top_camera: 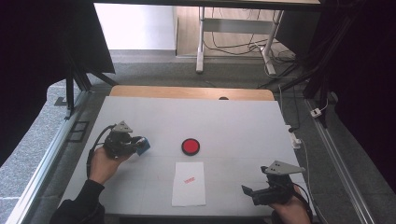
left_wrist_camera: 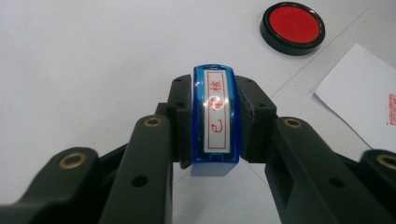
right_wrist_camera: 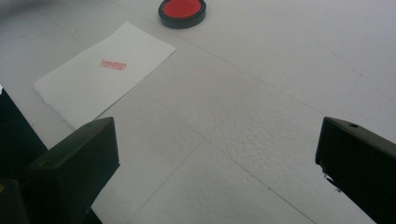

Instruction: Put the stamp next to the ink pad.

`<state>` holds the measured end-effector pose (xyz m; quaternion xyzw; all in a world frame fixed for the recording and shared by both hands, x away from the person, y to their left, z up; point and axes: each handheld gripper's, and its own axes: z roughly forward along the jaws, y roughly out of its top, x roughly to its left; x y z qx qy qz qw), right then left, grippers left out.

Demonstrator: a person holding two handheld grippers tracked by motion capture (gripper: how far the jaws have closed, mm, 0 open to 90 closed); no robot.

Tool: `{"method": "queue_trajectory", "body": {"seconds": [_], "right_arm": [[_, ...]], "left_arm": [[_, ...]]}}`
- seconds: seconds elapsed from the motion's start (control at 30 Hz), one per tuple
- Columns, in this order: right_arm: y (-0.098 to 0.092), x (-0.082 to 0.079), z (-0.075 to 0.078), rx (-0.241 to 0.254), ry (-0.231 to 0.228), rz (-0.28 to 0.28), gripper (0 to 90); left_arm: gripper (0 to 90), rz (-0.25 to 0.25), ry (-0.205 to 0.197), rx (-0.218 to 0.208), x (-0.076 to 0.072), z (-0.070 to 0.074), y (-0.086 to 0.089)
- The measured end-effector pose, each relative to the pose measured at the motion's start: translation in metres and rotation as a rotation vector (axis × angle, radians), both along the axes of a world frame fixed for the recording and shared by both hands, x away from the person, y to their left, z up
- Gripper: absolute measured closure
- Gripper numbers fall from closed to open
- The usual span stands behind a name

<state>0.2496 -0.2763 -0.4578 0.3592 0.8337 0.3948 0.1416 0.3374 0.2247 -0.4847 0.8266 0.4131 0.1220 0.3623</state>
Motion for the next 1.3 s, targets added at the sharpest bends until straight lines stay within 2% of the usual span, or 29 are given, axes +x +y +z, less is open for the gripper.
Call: {"method": "queue_trajectory", "body": {"seconds": [0.23, 0.53, 0.87, 1.1, 1.3], "right_arm": [[0.001, 0.000, 0.000, -0.011, 0.001, 0.003, 0.0], [0.001, 0.000, 0.000, -0.013, 0.000, 0.010, 0.0], [0.001, 0.000, 0.000, -0.011, 0.002, 0.012, 0.0], [0.001, 0.000, 0.000, -0.009, 0.002, 0.014, 0.0], [0.001, 0.000, 0.000, -0.010, 0.002, 0.014, 0.0]], "left_arm": [[70.2, -0.005, 0.034, 0.013, 0.004, -0.011, -0.003], [69.6, -0.025, 0.070, 0.068, 0.006, -0.018, -0.011], [57.8, -0.016, 0.087, 0.031, 0.006, -0.017, -0.008], [41.4, -0.004, 0.093, -0.014, 0.006, -0.013, -0.004], [27.7, -0.004, 0.044, -0.042, 0.000, -0.003, -0.001]]}}
